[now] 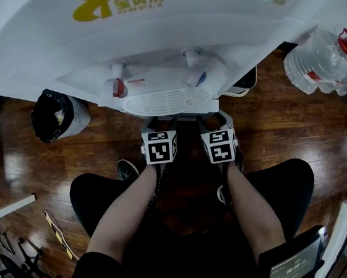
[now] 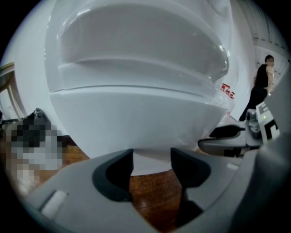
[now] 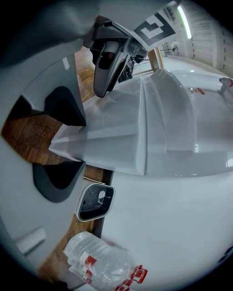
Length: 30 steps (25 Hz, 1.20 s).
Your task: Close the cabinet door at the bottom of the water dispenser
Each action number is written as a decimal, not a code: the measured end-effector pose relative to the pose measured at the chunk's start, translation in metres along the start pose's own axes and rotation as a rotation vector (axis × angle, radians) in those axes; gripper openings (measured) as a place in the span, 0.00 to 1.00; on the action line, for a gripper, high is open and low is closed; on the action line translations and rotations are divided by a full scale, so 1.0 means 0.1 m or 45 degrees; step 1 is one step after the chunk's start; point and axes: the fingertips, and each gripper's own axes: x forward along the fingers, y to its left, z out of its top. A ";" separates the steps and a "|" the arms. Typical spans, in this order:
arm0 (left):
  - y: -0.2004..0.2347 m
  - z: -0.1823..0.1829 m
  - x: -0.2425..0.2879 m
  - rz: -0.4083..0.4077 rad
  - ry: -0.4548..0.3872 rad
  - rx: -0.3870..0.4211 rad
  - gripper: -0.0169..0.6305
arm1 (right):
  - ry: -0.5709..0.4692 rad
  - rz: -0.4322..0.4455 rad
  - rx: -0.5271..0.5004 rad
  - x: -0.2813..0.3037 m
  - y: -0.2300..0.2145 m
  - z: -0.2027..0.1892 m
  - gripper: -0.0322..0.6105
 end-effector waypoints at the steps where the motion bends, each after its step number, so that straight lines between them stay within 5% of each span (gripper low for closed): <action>1: 0.00 0.00 0.00 0.000 0.002 0.000 0.45 | 0.001 0.000 -0.001 0.00 0.00 0.01 0.43; 30: 0.00 0.08 0.06 -0.002 0.006 -0.009 0.44 | -0.018 -0.015 -0.046 0.13 -0.11 0.18 0.42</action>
